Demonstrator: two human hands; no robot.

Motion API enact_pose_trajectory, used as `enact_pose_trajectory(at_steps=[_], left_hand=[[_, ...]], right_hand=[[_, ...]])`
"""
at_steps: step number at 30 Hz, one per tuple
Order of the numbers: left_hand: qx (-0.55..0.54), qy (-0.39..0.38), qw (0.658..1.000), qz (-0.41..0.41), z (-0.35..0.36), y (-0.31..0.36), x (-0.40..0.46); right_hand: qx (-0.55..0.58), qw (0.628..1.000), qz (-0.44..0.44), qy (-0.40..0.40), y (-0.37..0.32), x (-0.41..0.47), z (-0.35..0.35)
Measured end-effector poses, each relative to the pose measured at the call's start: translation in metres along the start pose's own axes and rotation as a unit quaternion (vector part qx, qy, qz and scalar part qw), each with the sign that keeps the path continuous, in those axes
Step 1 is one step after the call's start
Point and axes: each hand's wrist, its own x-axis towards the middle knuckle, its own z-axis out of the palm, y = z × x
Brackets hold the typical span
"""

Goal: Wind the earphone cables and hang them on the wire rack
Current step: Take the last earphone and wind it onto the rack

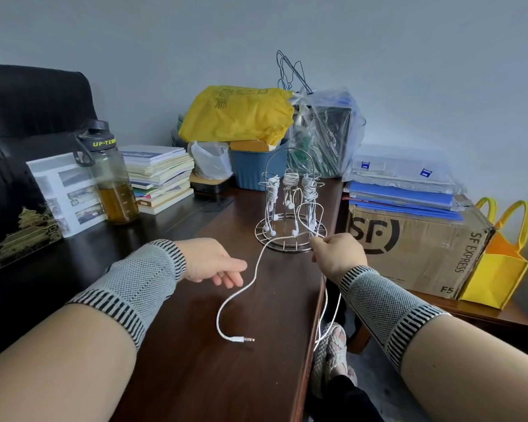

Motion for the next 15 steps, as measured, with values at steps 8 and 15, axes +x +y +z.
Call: enact_pose_trajectory(at_steps=[8, 15], left_hand=[[-0.072, 0.234, 0.966, 0.082, 0.001, 0.027, 0.019], [-0.191, 0.268, 0.938, 0.107, 0.004, 0.053, 0.046]], right_hand=[[-0.064, 0.997, -0.011, -0.044, 0.004, 0.007, -0.002], [-0.166, 0.985, 0.023, -0.041, 0.002, 0.017, -0.014]])
